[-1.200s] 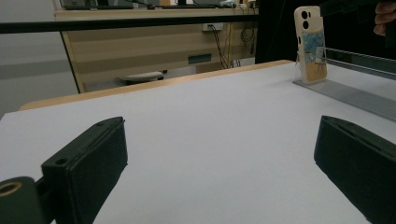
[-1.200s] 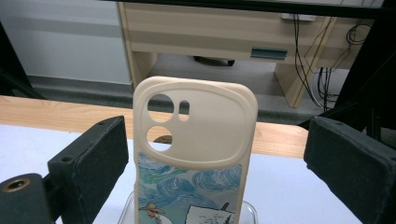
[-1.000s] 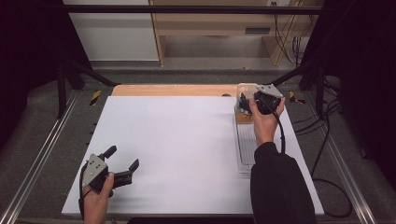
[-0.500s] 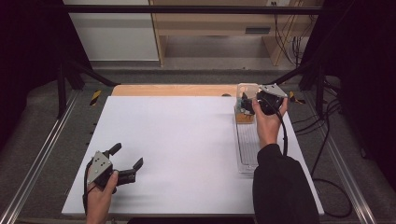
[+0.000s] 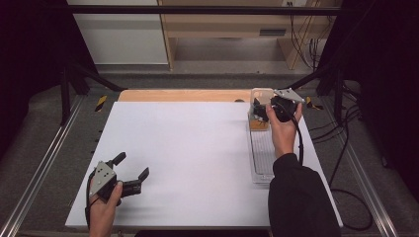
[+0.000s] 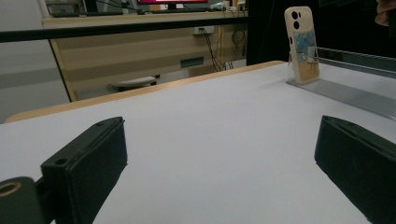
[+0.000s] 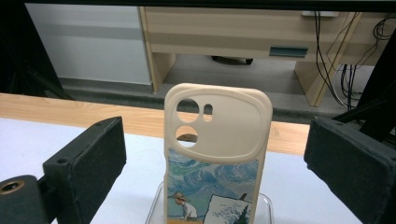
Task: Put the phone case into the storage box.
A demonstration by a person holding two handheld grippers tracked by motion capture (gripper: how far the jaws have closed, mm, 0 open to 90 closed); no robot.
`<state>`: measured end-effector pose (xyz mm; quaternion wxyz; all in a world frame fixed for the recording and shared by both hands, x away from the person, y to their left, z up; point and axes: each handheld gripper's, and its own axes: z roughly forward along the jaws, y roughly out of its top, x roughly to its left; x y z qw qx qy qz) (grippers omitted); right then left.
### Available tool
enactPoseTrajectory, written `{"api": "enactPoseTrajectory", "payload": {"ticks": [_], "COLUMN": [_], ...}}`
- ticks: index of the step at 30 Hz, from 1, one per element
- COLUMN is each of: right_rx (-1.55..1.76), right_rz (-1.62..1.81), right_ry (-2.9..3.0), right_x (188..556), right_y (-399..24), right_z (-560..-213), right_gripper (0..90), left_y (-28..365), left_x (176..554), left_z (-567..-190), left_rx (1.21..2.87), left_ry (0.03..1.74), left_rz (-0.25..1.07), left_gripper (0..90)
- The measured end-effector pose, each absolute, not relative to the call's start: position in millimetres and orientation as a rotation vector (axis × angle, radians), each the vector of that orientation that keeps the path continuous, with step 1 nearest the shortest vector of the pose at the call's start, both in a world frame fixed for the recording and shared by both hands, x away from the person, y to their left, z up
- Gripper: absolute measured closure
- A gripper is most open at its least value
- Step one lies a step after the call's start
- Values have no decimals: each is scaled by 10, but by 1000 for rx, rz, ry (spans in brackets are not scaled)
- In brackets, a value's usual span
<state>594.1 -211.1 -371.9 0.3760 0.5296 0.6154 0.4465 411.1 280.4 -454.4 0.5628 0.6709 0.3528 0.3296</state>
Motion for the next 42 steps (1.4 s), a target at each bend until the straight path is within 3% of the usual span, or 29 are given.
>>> {"api": "enactPoseTrajectory", "payload": {"ticks": [25,42], "right_rx": [1325,1280], "right_rz": [1170,1260], "right_ry": [1517,1544], "right_x": [5628,5469], "right_y": [-2072,-2061], "right_z": [-3557,-3487], "right_gripper": [99,46], "left_y": [2800,2818], "left_x": [4047,4013], "left_z": [-4524,-4502], "left_rx": [1560,1550], "left_ry": [873,887], "left_rz": [798,810], "left_gripper": [14,15]}}
